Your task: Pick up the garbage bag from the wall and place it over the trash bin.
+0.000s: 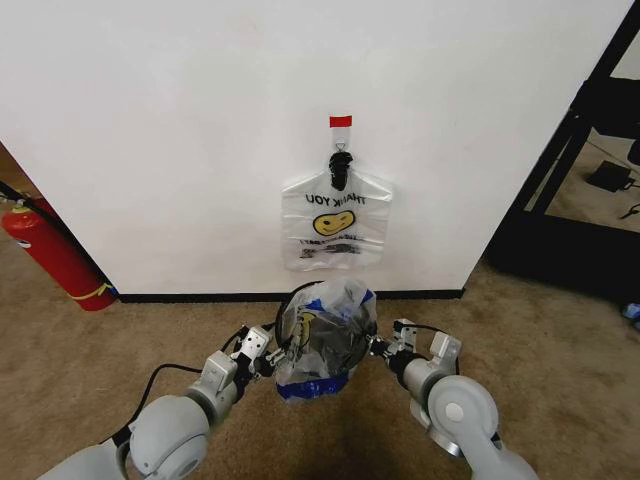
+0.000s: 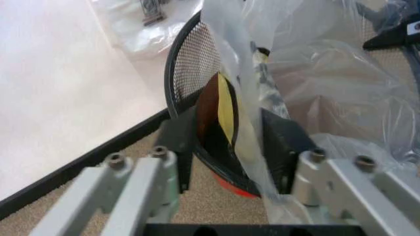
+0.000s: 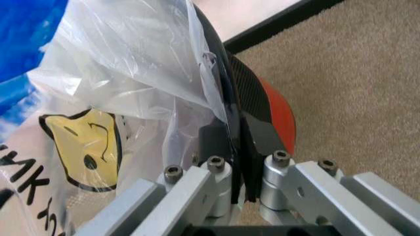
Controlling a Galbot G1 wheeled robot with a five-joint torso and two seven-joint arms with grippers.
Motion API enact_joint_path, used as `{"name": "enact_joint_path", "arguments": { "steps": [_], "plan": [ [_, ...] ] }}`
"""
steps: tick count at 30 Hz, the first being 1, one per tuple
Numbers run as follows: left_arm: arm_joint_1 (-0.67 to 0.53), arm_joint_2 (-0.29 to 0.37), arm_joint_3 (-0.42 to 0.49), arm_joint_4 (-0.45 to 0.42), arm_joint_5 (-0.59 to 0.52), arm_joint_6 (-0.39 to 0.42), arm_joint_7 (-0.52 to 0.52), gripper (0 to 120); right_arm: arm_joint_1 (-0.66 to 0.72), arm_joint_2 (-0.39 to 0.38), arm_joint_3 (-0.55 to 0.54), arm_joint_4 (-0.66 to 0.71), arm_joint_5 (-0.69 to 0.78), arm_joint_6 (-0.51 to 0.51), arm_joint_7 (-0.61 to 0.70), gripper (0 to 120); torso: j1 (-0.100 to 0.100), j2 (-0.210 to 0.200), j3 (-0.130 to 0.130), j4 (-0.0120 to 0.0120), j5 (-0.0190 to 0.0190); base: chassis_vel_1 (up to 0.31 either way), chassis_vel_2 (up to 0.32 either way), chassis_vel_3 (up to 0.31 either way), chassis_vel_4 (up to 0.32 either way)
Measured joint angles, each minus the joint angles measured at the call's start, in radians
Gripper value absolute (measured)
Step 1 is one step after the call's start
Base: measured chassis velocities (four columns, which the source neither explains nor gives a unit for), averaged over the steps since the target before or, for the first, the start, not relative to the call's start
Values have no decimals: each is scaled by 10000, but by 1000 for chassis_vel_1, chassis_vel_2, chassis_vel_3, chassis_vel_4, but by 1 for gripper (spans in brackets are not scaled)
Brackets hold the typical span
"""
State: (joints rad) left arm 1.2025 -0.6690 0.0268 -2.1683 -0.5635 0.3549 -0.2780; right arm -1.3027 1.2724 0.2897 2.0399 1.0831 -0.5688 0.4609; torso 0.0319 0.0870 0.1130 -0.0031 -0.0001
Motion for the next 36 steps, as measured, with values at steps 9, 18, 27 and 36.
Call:
{"name": "enact_joint_path", "arguments": {
  "steps": [9,18,27,36],
  "plan": [
    [-142,-11,37,87,-18,-3,-39,1,-25,68,0,10,-28,26,-21,0,0,0,0,0,0,0,0,0,0],
    [-263,-74,-11,491,-40,-76,-33,0,-166,142,-30,129,-16,24,-125,0,0,0,0,0,0,0,0,0,0],
    [-477,-95,-76,1235,-201,-220,20,0,-180,47,6,97,-4,35,-139,0,0,0,0,1,0,0,0,0,0],
    [-913,-165,3,1689,-219,-322,153,0,-207,62,-27,100,30,-9,-180,0,0,0,0,1,0,0,0,0,0]
  ]
}}
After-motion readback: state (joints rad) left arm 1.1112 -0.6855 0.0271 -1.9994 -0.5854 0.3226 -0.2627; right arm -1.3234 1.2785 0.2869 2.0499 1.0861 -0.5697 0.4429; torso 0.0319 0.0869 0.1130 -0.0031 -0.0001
